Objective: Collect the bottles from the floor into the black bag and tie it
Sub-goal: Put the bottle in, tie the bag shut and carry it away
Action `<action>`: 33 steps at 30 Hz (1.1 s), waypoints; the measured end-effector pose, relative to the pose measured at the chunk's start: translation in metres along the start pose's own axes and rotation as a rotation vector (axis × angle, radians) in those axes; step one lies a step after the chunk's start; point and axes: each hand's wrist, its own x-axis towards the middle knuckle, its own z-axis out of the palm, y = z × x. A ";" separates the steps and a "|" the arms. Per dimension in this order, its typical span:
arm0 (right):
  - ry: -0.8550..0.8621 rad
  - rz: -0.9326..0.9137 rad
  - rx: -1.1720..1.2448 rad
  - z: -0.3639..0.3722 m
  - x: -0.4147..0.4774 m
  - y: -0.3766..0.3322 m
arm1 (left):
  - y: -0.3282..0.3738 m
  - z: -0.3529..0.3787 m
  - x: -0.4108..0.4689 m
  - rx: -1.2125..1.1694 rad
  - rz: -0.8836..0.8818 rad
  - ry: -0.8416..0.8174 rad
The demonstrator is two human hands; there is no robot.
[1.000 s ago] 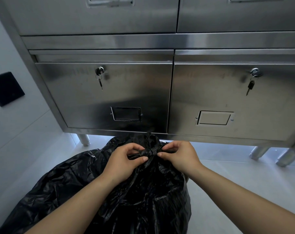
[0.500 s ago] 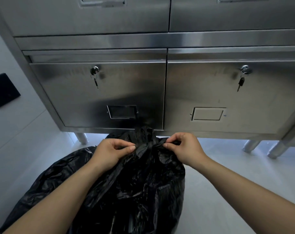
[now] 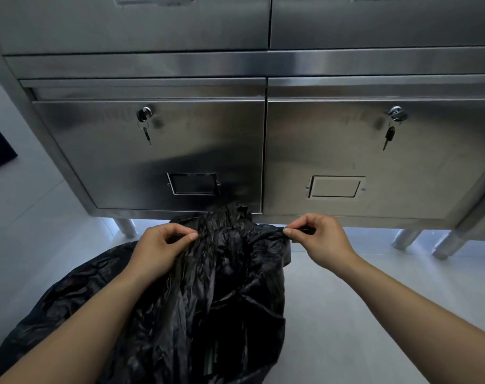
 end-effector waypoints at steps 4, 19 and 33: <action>-0.096 0.012 -0.074 0.002 -0.003 0.018 | -0.006 0.008 -0.007 0.079 -0.008 -0.141; -0.121 0.097 -0.247 0.006 -0.007 0.032 | -0.013 0.034 -0.009 0.287 -0.053 -0.513; -0.093 0.058 0.000 0.011 -0.011 0.016 | -0.003 0.037 -0.014 0.034 -0.082 -0.110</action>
